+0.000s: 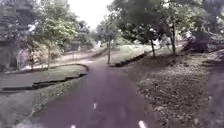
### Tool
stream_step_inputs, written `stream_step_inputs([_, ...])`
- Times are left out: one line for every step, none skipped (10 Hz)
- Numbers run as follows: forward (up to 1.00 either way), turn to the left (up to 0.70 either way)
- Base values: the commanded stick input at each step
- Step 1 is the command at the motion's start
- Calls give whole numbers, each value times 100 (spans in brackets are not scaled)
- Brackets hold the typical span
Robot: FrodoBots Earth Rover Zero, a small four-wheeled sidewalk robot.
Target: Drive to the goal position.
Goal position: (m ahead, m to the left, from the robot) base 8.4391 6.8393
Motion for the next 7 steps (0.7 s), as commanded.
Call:
stream_step_inputs([85, 34])
stream_step_inputs([85, 29])
stream_step_inputs([85, 11])
stream_step_inputs([85, 0])
stream_step_inputs([85, 0])
stream_step_inputs([85, 0])
stream_step_inputs([85, 0])
